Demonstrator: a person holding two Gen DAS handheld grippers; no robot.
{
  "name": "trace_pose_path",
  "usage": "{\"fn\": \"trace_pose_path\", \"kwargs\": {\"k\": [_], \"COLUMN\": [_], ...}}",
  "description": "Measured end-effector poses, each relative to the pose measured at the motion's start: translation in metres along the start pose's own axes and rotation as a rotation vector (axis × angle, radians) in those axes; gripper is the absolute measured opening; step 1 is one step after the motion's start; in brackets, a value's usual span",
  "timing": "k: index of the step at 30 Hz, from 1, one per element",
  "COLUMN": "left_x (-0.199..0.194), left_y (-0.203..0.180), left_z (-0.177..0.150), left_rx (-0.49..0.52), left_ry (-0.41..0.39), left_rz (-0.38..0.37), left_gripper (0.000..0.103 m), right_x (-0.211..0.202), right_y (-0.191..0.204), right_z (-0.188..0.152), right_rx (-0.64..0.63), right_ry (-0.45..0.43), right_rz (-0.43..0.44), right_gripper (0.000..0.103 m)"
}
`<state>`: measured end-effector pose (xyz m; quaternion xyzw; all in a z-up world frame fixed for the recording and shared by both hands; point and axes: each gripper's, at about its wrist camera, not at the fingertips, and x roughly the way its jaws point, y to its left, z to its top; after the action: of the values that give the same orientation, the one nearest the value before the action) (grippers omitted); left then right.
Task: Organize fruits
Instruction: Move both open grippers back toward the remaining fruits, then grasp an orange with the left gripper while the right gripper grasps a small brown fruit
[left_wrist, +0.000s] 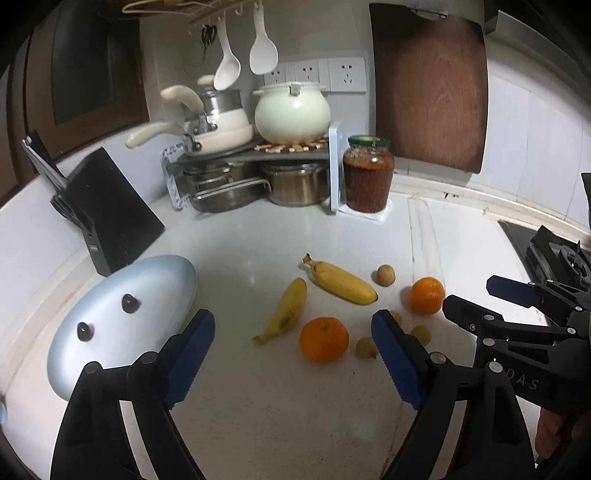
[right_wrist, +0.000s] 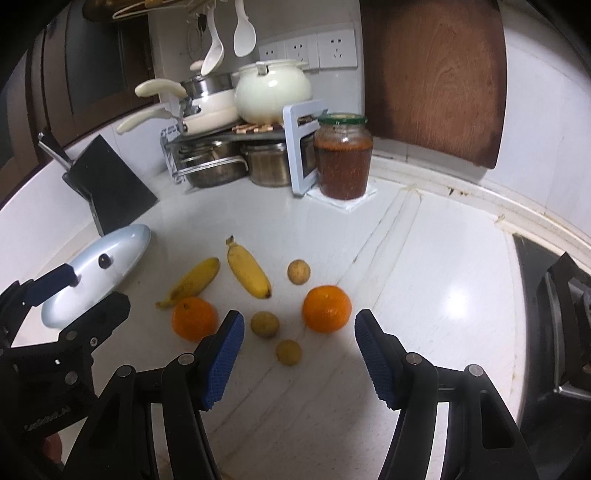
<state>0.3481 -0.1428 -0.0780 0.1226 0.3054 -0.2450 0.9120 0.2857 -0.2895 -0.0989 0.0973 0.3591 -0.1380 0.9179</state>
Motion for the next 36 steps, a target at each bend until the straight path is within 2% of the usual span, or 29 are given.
{"fn": "trace_pose_path", "kwargs": {"k": [10, 25, 36], "left_x": [0.033, 0.072, 0.088], "left_y": [0.000, -0.003, -0.006], "left_z": [-0.012, -0.016, -0.017], "left_rx": [0.023, 0.022, 0.006], "left_ry": [0.073, 0.144, 0.175], "left_rz": [-0.058, -0.132, -0.155], "left_gripper": [0.078, 0.068, 0.063], "right_x": [0.027, 0.052, 0.063], "right_y": [0.003, 0.004, 0.005], "right_z": [-0.015, -0.023, -0.024], "right_rx": [0.005, 0.013, 0.016], "right_ry": [0.066, 0.095, 0.111], "right_rz": [-0.004, -0.011, 0.012], "right_gripper": [0.063, 0.062, 0.049]}}
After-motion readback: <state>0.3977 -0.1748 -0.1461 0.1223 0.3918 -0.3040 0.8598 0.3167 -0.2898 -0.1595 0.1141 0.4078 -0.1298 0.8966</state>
